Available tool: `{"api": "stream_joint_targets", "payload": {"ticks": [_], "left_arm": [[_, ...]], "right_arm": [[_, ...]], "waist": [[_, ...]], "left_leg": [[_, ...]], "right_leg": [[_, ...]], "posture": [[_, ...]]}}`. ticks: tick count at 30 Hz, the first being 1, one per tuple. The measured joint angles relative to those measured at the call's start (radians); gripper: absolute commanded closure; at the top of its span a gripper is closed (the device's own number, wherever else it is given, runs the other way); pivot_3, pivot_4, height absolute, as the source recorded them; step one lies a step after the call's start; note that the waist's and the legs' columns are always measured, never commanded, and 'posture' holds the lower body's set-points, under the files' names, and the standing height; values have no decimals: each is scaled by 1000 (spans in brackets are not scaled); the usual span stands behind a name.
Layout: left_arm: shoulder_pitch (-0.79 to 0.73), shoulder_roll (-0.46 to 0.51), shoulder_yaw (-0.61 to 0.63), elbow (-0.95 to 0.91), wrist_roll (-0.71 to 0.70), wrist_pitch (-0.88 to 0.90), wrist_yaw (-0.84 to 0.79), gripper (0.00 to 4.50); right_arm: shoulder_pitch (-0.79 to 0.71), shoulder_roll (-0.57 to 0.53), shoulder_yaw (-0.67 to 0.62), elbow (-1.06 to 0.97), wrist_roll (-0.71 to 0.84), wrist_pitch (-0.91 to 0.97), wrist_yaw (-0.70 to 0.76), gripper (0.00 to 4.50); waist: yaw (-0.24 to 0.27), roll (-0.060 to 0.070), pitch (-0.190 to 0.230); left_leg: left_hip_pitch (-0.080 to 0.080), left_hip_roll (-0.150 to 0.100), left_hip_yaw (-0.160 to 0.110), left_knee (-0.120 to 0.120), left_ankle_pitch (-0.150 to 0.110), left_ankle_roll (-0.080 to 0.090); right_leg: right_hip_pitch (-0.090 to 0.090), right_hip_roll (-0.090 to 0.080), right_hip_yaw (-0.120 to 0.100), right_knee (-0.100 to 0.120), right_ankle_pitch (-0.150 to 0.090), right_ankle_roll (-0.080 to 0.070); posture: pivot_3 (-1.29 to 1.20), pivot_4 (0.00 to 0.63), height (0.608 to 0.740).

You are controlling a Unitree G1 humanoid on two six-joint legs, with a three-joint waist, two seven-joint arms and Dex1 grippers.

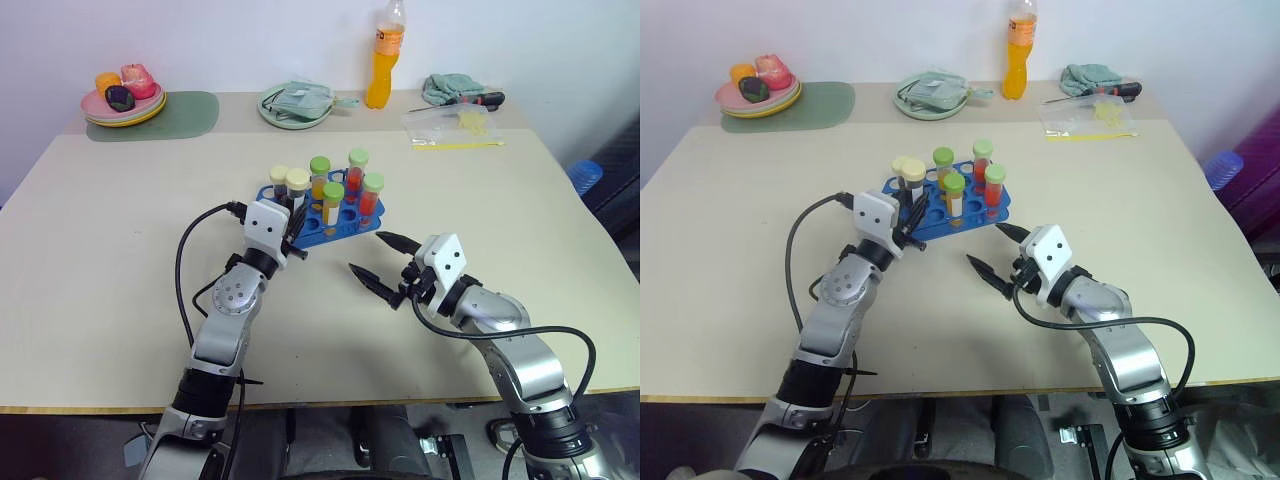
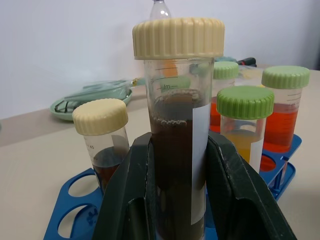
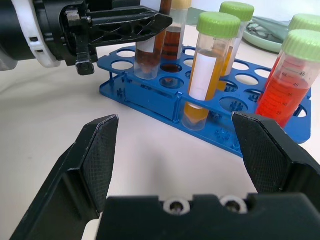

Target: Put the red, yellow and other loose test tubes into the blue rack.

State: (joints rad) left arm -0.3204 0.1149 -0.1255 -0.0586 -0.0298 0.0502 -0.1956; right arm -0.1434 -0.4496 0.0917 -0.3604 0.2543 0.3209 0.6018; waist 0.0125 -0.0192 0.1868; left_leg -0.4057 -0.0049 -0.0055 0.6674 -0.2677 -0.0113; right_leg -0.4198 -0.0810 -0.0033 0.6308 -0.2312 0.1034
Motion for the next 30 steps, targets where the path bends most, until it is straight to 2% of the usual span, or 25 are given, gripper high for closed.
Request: {"api": "stream_joint_targets", "payload": {"ticks": [17, 30], "left_arm": [[13, 15, 7, -12, 18, 0, 3, 3636], [7, -17, 17, 0, 13, -1, -11, 3636]], "right_arm": [[9, 0, 2, 0, -9, 0, -2, 473], [12, 2, 2, -1, -15, 0, -2, 473]], "waist": [[0, 0, 0], [0, 0, 0]], "left_leg": [[0, 0, 0, 0, 0, 0], [0, 0, 0, 0, 0, 0]], "right_leg": [[0, 0, 0, 0, 0, 0], [0, 0, 0, 0, 0, 0]], "posture": [[0, 150, 740], [0, 150, 740]]}}
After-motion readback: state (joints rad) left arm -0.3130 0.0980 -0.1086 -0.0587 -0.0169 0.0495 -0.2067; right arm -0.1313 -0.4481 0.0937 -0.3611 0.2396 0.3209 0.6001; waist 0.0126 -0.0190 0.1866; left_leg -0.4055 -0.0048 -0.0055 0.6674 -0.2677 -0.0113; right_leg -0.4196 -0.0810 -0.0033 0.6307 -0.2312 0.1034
